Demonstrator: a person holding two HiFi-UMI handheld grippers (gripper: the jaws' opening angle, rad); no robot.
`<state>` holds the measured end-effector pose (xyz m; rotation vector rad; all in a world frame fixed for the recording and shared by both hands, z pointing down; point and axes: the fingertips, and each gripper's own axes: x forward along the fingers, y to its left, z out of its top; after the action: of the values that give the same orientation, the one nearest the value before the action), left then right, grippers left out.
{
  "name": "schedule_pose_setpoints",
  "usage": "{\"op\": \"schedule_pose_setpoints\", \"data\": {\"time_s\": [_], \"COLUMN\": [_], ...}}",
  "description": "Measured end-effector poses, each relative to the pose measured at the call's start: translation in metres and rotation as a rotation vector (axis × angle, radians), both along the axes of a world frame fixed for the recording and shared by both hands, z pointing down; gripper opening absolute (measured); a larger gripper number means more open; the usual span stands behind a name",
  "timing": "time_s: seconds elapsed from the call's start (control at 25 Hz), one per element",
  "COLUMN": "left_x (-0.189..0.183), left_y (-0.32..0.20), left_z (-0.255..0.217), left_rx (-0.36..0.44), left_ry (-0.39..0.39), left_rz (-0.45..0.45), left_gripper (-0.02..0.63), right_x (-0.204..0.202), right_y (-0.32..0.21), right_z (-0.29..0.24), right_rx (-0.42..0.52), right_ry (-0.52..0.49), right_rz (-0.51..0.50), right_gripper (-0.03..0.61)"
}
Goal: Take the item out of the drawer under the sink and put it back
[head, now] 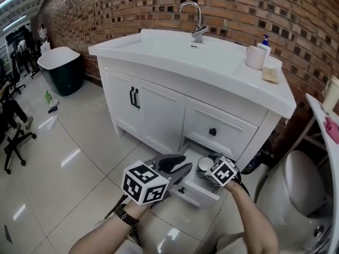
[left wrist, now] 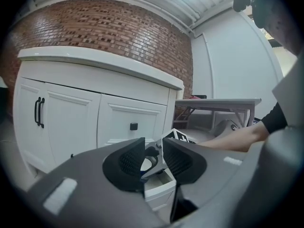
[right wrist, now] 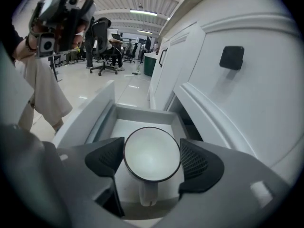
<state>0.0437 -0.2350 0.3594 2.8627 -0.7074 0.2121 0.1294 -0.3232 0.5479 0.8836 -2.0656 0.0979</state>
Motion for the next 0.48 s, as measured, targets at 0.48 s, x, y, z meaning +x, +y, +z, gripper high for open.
{"op": "schedule_pose_setpoints", "data": {"time_s": [0.48], "left_x": [-0.018], "left_y": [-0.015], "left_z": [0.006], "left_rx": [-0.037], "left_ry": [0.014], "left_rz": [-0.025], "left_gripper": [0.133], "right_x": [-0.007], "right_y": [-0.008], "right_z": [-0.006], "right_rx": [0.013], "right_ry": [-0.065], "right_rz": [-0.014], "right_gripper": [0.374]}}
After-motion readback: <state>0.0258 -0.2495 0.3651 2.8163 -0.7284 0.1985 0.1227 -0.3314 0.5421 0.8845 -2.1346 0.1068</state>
